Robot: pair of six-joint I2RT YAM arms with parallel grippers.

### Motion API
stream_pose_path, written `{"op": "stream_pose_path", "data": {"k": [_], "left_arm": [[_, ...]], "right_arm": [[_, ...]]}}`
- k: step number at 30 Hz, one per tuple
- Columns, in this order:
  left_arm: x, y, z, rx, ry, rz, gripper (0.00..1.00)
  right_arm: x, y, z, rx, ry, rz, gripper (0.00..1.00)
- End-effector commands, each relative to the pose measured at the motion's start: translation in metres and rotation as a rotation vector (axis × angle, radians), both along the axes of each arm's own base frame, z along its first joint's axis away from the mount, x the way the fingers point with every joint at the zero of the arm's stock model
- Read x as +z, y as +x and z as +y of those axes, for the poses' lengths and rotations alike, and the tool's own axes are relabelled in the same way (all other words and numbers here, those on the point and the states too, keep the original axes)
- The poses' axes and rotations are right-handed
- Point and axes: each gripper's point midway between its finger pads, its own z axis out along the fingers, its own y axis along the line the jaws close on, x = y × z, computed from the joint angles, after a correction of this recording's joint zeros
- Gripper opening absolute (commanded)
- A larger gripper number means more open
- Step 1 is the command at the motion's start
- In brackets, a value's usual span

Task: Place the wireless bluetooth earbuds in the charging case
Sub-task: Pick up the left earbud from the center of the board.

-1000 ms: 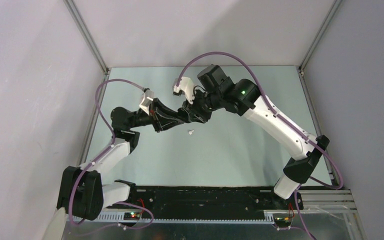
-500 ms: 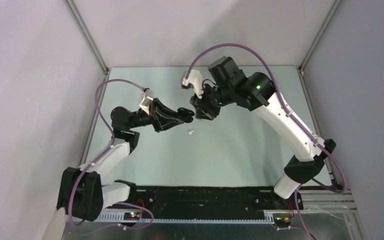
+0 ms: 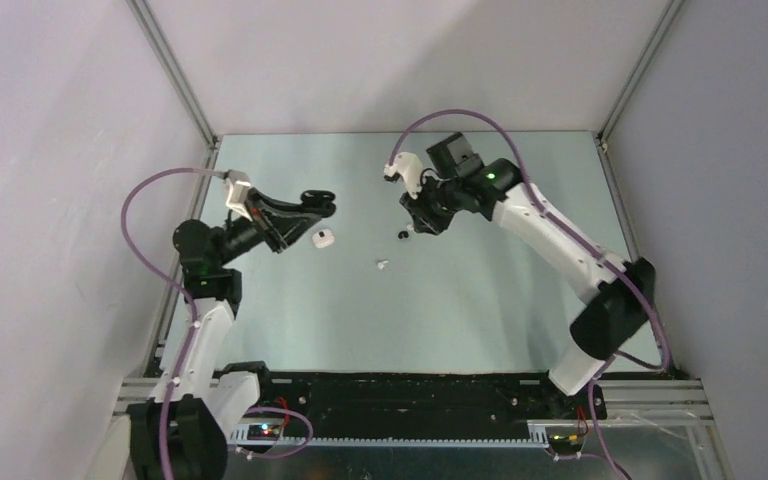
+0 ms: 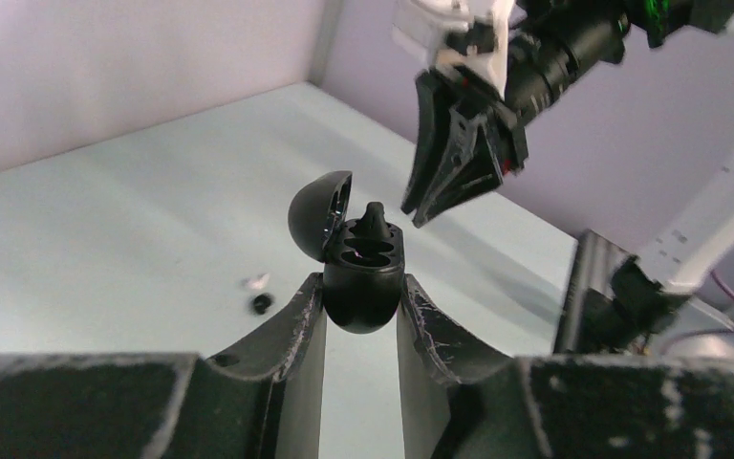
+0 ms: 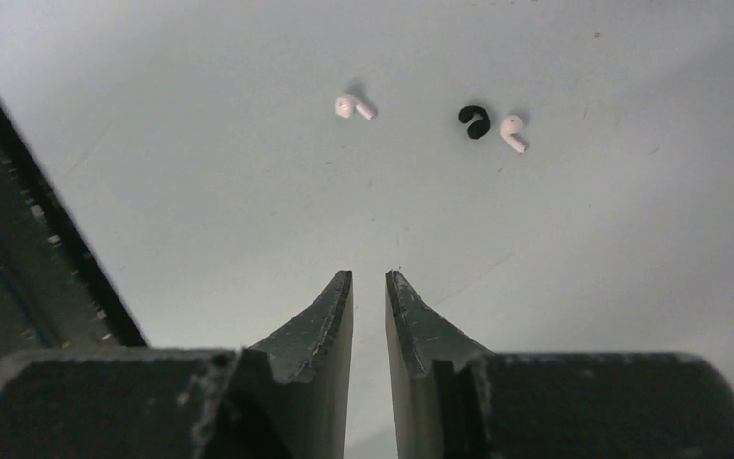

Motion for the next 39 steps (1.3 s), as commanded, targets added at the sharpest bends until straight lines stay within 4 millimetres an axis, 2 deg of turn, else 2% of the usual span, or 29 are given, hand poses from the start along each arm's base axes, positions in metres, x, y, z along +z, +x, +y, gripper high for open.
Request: {"op": "stream_pose_path", "data": {"k": [1,3,6,9,16,20,30,39], "left_arm": [[0.006,0.018,0.045,0.141,0.011,0.04,0.0],[0.008,0.018,0.053,0.152,0.027,0.036,0.0],[0.013,0.015,0.054,0.154,0.05,0.008,0.0],[0.01,0.014,0.054,0.156,0.044,0.039,0.0],[0.002,0.014,0.058,0.194,0.055,0.072,0.0],[0.002,0.018,0.06,0.208,0.063,0.08,0.0],[0.007,0.03,0.065,0.229,0.064,0.088,0.0],[0.011,0.03,0.068,0.243,0.077,0.086,0.0]], "right_arm": [[-0.035,0.051,0.019,-0.012,-0.007,-0.065,0.22],[-0.051,0.067,0.023,-0.018,-0.022,-0.057,0.22],[-0.07,0.085,0.03,-0.017,-0.04,-0.043,0.22],[-0.09,0.105,0.043,0.0,-0.063,-0.034,0.22],[-0.135,0.135,0.052,0.013,-0.129,-0.021,0.23],[-0.148,0.142,0.051,0.019,-0.146,-0.019,0.23],[-0.165,0.144,0.049,0.066,-0.176,-0.018,0.23],[-0.179,0.15,0.044,0.078,-0.21,-0.026,0.23]]}}
